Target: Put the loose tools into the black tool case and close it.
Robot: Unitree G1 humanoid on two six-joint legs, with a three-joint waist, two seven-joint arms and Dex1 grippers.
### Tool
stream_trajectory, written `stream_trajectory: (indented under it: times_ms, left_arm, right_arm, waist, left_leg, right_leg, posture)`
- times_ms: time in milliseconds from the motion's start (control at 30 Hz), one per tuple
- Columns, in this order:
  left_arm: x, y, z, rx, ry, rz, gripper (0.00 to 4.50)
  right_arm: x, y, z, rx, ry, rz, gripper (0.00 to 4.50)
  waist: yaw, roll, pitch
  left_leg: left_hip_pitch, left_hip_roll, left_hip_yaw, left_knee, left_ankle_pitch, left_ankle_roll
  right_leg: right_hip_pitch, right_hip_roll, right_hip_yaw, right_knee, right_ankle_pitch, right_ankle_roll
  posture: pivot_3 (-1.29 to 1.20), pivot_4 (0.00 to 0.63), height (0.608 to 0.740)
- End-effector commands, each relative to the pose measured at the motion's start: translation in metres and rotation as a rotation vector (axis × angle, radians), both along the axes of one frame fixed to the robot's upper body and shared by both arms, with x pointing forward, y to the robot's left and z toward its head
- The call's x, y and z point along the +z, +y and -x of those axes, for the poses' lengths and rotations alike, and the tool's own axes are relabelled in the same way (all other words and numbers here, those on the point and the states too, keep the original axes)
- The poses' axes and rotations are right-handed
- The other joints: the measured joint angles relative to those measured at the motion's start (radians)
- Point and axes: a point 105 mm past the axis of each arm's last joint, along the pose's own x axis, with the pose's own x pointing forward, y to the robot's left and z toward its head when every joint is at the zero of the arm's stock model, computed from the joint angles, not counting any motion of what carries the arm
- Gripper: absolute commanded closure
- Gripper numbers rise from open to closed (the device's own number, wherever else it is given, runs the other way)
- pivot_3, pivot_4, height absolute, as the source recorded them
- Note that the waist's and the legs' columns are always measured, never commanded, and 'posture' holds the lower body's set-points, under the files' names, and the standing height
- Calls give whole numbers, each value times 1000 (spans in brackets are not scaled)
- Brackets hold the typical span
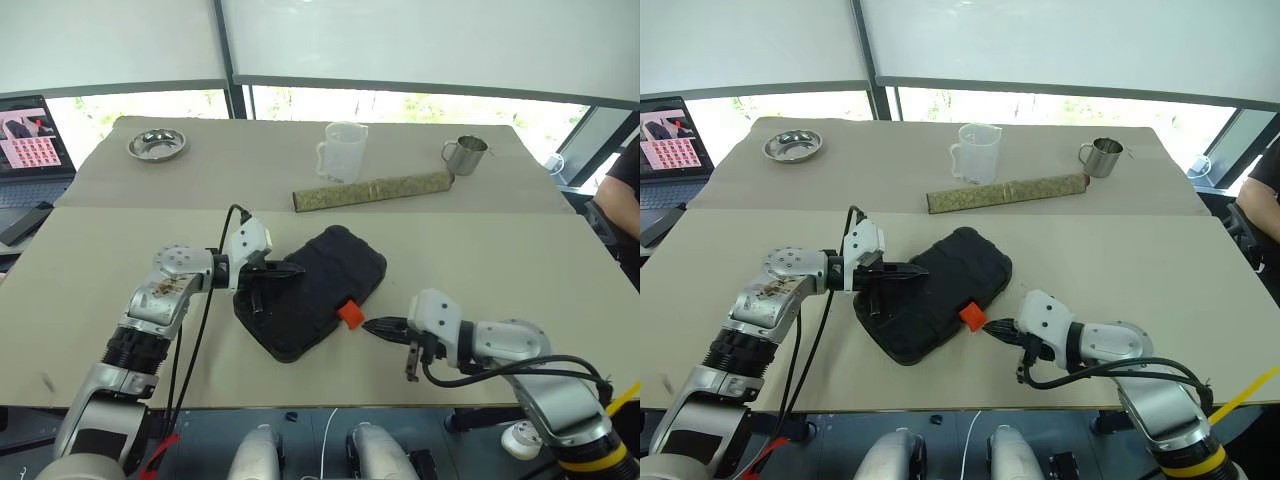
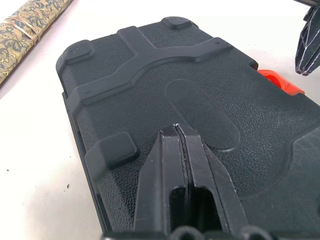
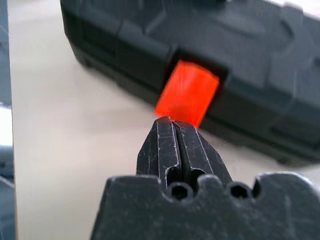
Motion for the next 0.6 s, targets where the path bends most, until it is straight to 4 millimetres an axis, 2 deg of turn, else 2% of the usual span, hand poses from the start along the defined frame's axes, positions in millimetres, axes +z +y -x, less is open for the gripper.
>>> stream_trajectory:
  times_ms: [33, 333, 600]
  left_arm:
    - [-27, 8, 5, 25, 85, -62, 4489]
    - [-25, 14, 8, 53, 81, -58, 4489]
    - [-26, 13, 8, 56, 92, -62, 4489]
  right_arm:
    - [1, 7, -4, 31, -54, 12, 4438]
    - [3, 13, -21, 32, -111, 1, 4438]
    - [0, 18, -25, 36, -105, -14, 4438]
  waist:
    - [0, 0, 0]
    - [-8, 0, 0]
    - [-21, 0, 0]
  left_leg:
    - [0, 0, 0, 0, 0, 0]
    - [0, 0, 0, -1, 0, 0]
    - [1, 0, 0, -1, 0, 0]
  right_leg:
    - [0, 0, 0, 0, 0, 0]
    - [0, 0, 0, 0, 0, 0]
    - [0, 1, 0, 0, 0, 0]
  posture:
    - [0, 150, 740]
    - [0, 150, 740]
    - [0, 150, 740]
